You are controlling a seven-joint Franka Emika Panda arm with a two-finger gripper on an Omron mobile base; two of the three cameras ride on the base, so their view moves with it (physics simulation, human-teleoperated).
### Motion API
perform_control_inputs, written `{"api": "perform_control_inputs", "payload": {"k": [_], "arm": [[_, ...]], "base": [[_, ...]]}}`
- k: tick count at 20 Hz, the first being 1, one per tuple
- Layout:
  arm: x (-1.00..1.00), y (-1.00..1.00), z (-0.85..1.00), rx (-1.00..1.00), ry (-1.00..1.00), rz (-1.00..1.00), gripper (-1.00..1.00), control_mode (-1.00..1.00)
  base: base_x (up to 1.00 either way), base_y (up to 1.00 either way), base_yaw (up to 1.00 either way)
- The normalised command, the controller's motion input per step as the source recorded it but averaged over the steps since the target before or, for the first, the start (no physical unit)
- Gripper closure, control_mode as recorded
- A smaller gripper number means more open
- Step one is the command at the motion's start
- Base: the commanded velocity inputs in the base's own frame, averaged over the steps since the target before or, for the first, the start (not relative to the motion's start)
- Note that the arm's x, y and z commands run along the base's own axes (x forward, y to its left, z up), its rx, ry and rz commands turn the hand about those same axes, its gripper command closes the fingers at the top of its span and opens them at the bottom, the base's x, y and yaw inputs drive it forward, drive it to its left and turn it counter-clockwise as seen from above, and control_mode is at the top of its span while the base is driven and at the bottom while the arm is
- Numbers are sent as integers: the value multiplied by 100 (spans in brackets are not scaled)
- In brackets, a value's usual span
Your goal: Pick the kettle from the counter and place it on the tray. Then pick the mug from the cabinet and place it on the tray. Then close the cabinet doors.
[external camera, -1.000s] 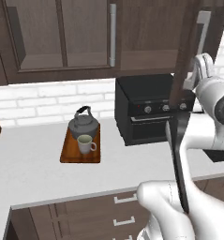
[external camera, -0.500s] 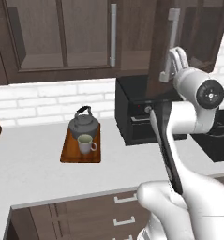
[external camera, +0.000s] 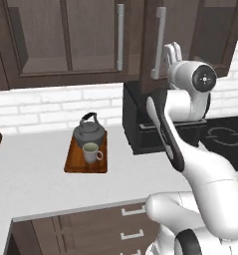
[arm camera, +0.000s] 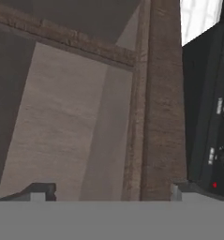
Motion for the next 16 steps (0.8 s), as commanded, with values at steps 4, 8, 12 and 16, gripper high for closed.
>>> {"api": "perform_control_inputs", "payload": {"k": [4, 8, 12, 16], "arm": [[94, -6, -6, 5, 1, -1, -100, -100], [86, 0, 0, 0, 3, -7, -100, -100], [65, -1, 0, 0, 4, -10, -100, -100], [54, -15, -1, 0, 5, -11, -100, -100]], "base": [[0, 0, 0], [0, 0, 0], [0, 0, 0], [0, 0, 0]]}}
